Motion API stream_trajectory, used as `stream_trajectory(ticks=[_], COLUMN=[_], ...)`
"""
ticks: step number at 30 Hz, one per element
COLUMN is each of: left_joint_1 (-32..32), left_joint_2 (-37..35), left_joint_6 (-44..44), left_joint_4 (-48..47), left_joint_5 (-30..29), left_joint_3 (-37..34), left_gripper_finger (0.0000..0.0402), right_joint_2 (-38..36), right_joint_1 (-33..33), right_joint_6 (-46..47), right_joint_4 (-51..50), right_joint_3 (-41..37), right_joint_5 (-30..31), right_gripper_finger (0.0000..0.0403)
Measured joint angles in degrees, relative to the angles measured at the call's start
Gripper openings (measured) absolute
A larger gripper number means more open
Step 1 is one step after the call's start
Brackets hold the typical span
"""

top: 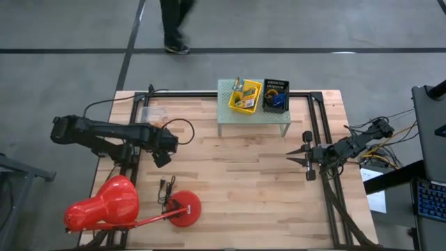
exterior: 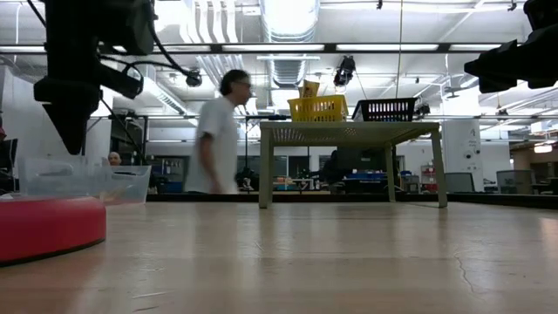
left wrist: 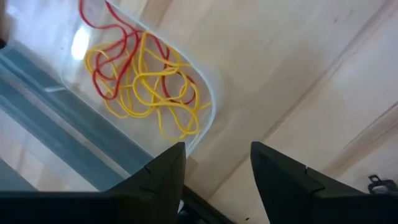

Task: Pick & Place Office Desk Supplies
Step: Put the transparent bin with the rubber bands on the shelf

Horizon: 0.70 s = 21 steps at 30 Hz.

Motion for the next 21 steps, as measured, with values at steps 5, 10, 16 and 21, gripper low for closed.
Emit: stream_trajectory(ticks=[5,10,16,21], left_joint_1=[2.68,3.26,3.31,3.53], left_joint_2=[0.0,0.04,0.04,0.11], left_joint_6=[1.73,2.52,2.02,-2.67], left_joint_4=[2.23,2.42,2.63,2.6], left_joint_5=[2.04,3.24,3.43,3.42], left_joint_3=[-2.37,-4.39,-6.08,-5.56], left_gripper_finger=[0.018,0.0174,0.0163,0.0145], right_joint_2=[0.0,0.0,0.0,0.0], right_joint_1=[-0.04,-0.04,-0.04,-0.03], right_joint_6=[0.0,0.0,0.0,0.0], right_joint_4=[0.0,-0.01,-0.02,-0.01], right_joint_3=[0.0,0.0,0.0,0.0], right_joint_5=[0.0,0.0,0.01,0.0], right_gripper_finger=[0.0068,0.0068,0.0068,0.0068])
